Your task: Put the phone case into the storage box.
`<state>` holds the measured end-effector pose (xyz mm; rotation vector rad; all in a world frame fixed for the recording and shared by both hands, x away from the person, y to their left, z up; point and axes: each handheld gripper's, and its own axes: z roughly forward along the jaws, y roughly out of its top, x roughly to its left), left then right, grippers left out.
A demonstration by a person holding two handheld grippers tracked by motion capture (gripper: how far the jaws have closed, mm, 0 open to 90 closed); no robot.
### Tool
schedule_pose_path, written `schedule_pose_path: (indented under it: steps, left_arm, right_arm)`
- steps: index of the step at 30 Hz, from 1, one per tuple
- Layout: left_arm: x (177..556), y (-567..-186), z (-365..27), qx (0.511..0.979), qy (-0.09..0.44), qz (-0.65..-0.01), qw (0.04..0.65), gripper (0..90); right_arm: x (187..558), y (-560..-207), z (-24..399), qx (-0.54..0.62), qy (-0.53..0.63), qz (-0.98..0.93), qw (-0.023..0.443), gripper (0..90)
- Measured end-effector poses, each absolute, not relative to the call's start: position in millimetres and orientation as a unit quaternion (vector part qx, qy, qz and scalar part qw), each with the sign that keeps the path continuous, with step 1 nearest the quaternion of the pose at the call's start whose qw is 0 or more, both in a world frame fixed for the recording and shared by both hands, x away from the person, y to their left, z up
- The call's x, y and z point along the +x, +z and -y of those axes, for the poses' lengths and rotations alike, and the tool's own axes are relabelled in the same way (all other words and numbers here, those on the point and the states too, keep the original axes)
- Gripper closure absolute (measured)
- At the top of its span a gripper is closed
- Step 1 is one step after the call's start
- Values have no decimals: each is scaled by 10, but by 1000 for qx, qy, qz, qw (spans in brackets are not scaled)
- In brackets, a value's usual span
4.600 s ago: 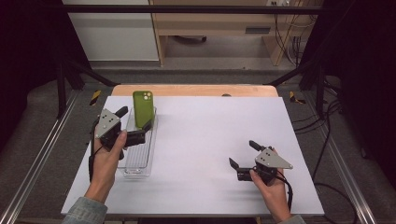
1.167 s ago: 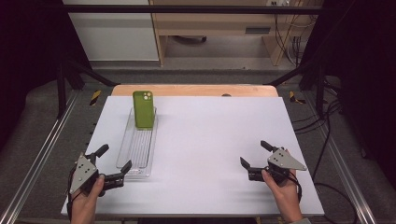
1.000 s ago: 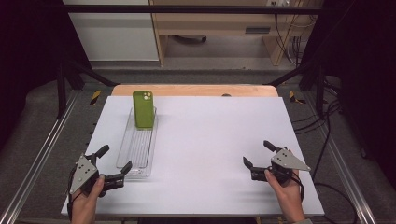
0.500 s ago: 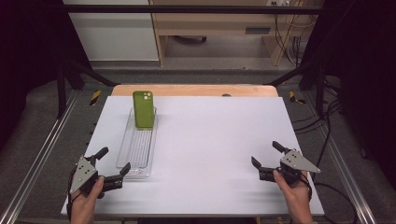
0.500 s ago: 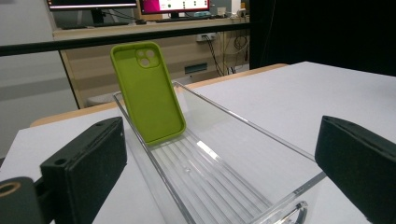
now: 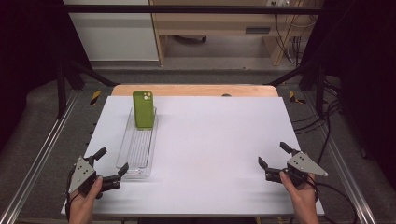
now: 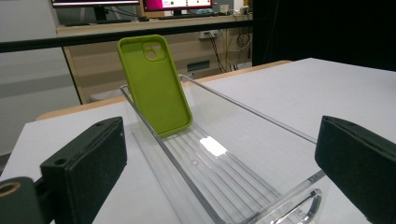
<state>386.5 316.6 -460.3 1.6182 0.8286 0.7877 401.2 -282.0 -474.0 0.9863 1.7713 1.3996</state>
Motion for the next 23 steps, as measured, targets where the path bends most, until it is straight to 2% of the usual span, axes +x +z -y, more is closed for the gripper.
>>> schedule_pose_path:
  steps: [23]
  left_arm:
    - [3814,-4657,-3224,675,328,-348,562,17]
  right_arm:
    - [4004,-4869,2544,339,538,-704,316,24]
